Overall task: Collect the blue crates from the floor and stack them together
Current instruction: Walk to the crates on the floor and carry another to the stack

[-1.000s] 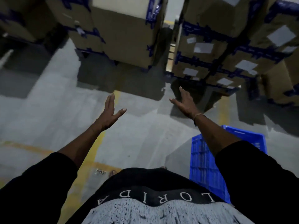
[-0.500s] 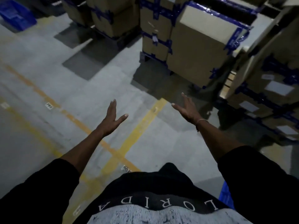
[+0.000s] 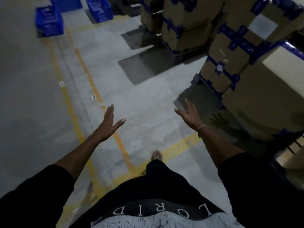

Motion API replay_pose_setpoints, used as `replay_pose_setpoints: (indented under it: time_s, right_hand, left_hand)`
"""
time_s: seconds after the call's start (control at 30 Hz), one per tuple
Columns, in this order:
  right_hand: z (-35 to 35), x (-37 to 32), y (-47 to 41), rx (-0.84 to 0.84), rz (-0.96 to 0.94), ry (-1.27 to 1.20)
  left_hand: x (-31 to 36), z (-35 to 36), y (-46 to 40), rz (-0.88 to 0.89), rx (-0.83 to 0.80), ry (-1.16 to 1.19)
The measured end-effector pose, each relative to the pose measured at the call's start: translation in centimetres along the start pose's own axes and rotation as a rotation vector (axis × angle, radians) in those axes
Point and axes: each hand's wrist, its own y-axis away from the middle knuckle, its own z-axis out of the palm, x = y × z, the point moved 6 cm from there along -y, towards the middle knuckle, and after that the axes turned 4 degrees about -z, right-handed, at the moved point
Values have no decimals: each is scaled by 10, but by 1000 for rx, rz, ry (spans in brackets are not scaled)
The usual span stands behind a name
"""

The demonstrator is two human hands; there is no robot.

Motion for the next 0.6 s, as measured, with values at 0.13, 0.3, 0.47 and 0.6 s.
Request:
replay_pose_setpoints:
  time_s: [0.13, 0.3, 0.47, 0.6]
  right_hand:
    - [-8, -42, -90, -75, -37, -18]
    - [-16, -98, -194, -121, -108, 49]
    - [0, -151, -288, -196, -166, 104]
    - [28, -193, -369, -211, -178, 120]
  left_hand:
    - [22, -46, -52, -22, 53, 25]
    - [43, -94, -122, -40, 144, 90]
    - [35, -133, -189, -72, 187, 145]
    - [10, -179, -255, -96, 201, 180]
